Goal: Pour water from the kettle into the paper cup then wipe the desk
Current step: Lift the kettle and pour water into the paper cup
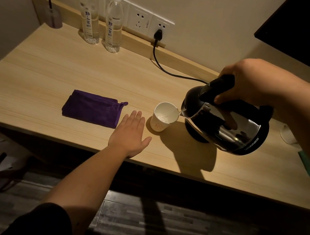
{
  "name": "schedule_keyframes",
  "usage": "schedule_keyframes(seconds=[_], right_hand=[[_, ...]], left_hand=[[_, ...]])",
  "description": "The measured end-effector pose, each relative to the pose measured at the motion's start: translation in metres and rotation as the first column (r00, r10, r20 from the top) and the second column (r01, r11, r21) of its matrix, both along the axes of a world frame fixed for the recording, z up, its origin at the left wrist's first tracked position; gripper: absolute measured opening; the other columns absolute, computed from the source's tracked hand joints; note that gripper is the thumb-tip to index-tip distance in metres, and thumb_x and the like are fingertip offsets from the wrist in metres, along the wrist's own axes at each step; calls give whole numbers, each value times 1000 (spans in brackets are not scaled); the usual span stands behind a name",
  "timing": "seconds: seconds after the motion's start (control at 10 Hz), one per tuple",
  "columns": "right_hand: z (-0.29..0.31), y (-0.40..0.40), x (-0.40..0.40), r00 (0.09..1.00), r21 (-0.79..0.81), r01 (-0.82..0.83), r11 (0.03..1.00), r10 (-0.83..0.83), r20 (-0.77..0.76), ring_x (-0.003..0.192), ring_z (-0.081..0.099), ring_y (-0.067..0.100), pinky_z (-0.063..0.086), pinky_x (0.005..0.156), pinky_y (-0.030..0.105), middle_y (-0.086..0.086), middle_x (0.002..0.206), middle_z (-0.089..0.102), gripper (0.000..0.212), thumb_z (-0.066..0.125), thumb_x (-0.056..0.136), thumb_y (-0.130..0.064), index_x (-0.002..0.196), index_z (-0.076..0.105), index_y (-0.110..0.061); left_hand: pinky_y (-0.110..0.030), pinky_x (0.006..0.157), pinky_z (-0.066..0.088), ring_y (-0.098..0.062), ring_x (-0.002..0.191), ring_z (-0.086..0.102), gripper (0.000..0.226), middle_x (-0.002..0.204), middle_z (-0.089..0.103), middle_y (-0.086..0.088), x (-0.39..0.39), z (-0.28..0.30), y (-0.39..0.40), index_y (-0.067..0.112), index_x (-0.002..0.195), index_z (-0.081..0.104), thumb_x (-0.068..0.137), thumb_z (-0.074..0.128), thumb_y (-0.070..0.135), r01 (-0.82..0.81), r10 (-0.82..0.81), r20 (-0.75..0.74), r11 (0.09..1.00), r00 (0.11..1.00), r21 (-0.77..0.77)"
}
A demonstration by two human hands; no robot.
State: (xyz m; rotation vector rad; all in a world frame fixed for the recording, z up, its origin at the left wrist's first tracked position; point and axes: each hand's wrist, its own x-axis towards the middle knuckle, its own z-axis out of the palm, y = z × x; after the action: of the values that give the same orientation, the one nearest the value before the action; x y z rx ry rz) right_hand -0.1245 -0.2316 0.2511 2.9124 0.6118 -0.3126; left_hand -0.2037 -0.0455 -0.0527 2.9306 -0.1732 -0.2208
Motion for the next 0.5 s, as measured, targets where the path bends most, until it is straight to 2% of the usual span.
schedule_keyframes(seconds=[0.1, 0.3, 0.5], right_hand=[[0, 1, 0, 1000, -1, 0, 1000, 1, 1, 73, 56, 23, 39, 57, 29, 2, 78, 59, 39, 78, 73, -35, 107, 66, -18], [2, 0, -1, 1000, -1, 6, 1000, -6, 2, 70, 53, 21, 36, 52, 25, -1, 75, 56, 39, 78, 74, -34, 107, 65, -18], [3, 0, -1, 1000, -7, 2, 1000, -2, 3, 74, 56, 23, 39, 56, 27, 5, 84, 62, 40, 78, 74, -34, 108, 65, -17]], left_hand=[[-42, 120, -4, -25, 148, -11, 80, 162, -6, -12, 0, 0, 0, 9, 154, 1, 94, 13, 61, 2, -2, -5, 1000, 1000, -2], [-42, 120, -5, -25, 148, -11, 80, 162, -5, -12, 0, -1, 0, 9, 154, 1, 94, 13, 61, 4, -4, -1, 1000, 1000, 1], [-42, 120, -5, -25, 148, -10, 80, 162, -6, -12, 0, -1, 0, 9, 154, 1, 95, 13, 61, 3, -3, 1, 1000, 1000, 2]])
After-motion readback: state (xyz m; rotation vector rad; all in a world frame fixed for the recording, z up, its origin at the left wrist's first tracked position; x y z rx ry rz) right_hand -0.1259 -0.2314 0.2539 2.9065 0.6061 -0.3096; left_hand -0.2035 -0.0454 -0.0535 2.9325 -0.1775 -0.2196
